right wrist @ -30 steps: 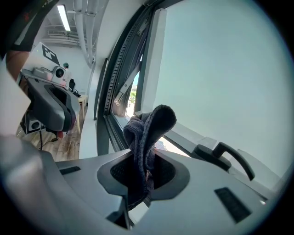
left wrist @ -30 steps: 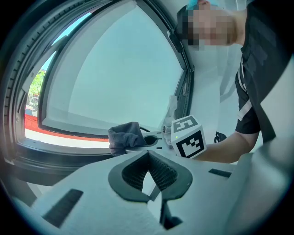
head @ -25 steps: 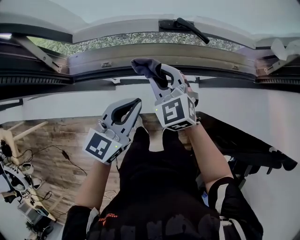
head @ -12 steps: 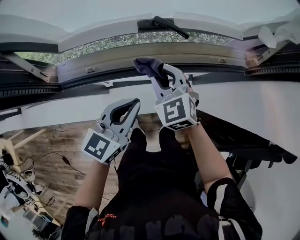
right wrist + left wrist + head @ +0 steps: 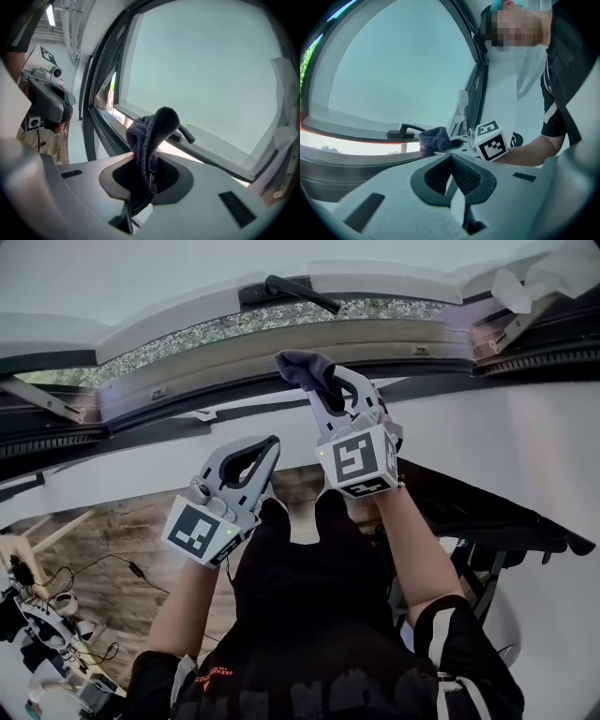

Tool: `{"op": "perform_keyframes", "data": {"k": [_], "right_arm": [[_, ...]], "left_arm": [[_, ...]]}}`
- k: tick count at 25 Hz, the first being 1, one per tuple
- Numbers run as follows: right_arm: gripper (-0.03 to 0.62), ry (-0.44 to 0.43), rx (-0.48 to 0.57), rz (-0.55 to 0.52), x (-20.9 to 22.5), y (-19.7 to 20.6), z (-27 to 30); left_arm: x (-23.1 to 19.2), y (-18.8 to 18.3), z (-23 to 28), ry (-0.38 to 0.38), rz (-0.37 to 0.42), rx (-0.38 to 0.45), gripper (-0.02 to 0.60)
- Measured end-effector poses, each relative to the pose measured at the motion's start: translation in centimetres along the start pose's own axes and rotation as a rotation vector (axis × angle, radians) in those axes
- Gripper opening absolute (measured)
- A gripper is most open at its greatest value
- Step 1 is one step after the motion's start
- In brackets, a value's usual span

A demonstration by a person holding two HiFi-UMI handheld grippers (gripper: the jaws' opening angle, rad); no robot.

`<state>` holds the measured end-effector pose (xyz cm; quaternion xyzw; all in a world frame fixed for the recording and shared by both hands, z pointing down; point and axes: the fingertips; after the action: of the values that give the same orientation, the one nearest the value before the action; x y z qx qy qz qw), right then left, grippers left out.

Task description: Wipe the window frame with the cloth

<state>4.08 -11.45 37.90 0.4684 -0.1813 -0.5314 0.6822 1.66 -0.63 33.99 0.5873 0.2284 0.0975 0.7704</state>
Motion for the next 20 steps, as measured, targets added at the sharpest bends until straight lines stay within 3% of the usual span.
{"op": "perform_keyframes", "data": {"k": [20], "right_arm": [[0.061, 0.111, -0.016, 0.075, 6.7, 4.5, -4.8]], "left_arm": [[4.6, -0.2, 5.7, 0.095, 0.028, -0.033, 0.02]]}}
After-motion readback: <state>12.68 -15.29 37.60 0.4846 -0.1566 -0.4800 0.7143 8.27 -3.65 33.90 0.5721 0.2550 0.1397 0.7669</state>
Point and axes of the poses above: the fingertips, and each gripper's own axes: z forward along the fingers, x to its right, y out of its underside, and after that the axes turned 7 degrees about -y, right-handed
